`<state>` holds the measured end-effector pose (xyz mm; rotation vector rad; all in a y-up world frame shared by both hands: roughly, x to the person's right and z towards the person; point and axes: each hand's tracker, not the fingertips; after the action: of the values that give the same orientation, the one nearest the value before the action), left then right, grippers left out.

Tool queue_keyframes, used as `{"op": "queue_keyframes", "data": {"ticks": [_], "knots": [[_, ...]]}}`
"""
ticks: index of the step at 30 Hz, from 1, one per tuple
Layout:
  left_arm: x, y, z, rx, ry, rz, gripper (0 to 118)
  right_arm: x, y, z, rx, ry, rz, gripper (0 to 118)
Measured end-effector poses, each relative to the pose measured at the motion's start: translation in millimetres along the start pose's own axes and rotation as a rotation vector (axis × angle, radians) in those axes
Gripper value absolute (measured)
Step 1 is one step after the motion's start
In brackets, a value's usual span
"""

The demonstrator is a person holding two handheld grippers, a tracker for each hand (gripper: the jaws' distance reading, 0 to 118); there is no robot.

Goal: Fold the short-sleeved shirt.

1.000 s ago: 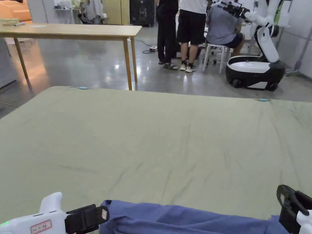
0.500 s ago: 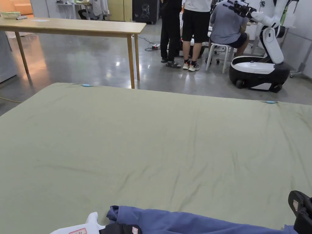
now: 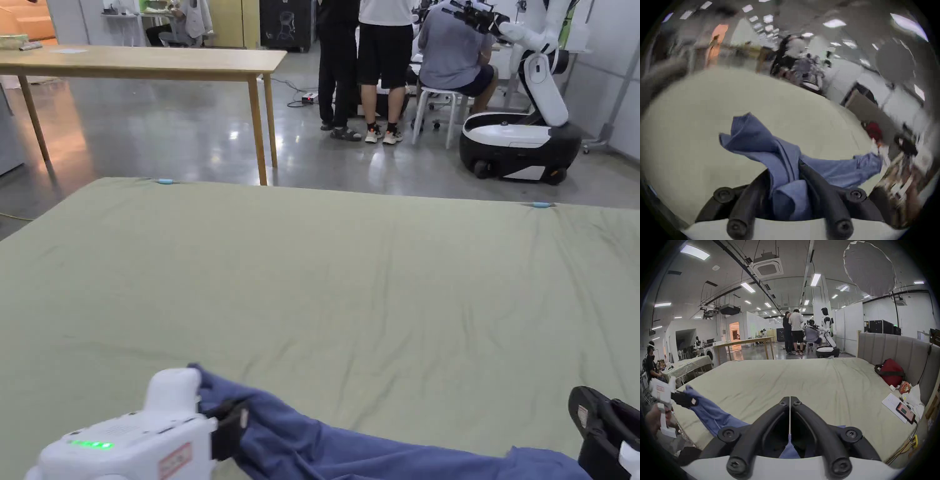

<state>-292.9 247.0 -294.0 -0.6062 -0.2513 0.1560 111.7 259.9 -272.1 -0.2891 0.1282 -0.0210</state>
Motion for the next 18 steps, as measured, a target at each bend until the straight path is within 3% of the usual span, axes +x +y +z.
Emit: {"op": "queue_keyframes", "data": {"ticks": [3, 6, 11, 12, 13, 15, 18], "knots": [[82.7, 0.6, -16.7, -0.017, 0.021, -0.299, 7, 2.8, 0.2, 5.9, 0.005, 0.003, -0.002, 2], [152.6, -35.6, -59.9, -0.053, 0.065, -0.596, 8, 9.9, -3.5, 12.0, -0.002, -0.003, -0.052, 2], [198.6, -83.1, -135.8, -0.227, 0.098, -0.602, 9, 23.6, -15.1, 17.6, -0.031, -0.008, -0.054, 2], [198.7, -88.2, -144.2, -0.246, 0.104, -0.571, 17, 26.7, -16.4, 18.0, -0.034, -0.008, -0.056, 2], [195.9, -90.8, -147.2, -0.250, 0.089, -0.530, 33, 30.5, -17.2, 18.2, -0.042, -0.006, -0.061, 2], [188.8, -85.2, -144.0, -0.243, 0.042, -0.456, 87, 36.5, -19.1, 18.8, -0.048, 0.001, -0.066, 2], [179.5, -59.3, -116.7, -0.195, -0.052, -0.304, 91, 42.5, -21.5, 17.4, -0.065, 0.012, -0.066, 2]]}}
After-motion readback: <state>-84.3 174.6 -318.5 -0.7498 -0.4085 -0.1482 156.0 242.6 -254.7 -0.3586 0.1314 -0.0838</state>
